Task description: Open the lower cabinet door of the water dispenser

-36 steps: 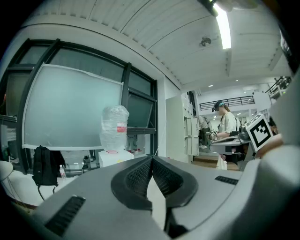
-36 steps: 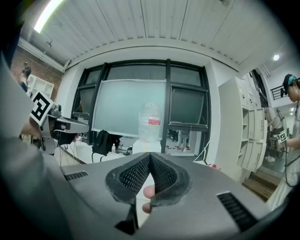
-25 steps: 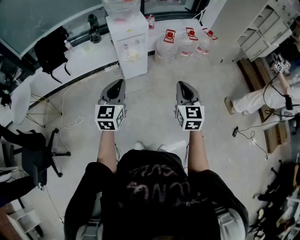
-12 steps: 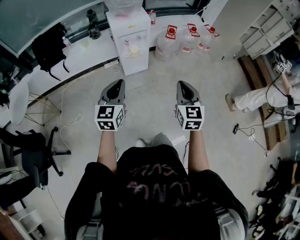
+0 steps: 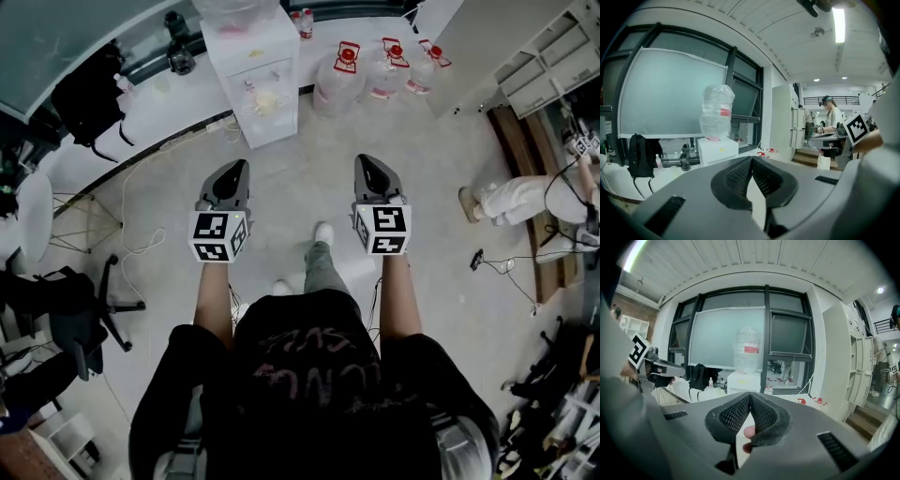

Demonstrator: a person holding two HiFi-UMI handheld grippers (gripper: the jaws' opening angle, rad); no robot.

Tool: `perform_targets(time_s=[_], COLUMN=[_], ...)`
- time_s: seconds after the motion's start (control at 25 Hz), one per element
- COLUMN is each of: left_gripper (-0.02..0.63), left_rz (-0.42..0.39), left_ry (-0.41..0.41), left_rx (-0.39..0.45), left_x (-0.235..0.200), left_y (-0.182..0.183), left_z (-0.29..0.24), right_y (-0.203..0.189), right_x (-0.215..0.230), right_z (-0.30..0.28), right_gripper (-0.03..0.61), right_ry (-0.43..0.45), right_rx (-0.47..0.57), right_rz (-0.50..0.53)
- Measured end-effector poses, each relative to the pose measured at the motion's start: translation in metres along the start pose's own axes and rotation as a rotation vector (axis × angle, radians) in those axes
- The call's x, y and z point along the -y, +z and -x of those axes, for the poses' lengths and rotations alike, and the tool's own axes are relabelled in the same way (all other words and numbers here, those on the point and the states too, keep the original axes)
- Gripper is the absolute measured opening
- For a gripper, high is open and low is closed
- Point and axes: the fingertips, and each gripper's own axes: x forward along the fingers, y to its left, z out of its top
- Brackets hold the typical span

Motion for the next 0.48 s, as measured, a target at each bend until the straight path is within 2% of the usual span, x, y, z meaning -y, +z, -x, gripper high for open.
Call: perform_targets(time_s=[0.24, 0.48], left_gripper=[0.012, 0.012], left_rz=[0.045, 0.07], left_ry=[0.064, 0.134], left_rx=[-0.055, -0.087], left_x=[-0.023, -0.035], left_y=[0.001, -0.003], left_z=[-0.075, -0.142], right_y=[0.008, -0.001], right_x=[0.047, 0.09], right_z=[-0.08, -0.154], right_gripper=[0.015, 0.015], right_ry=[0.06, 0.133], right_rx=[-0.016, -0.042], right_rz=[-0.014, -0.01])
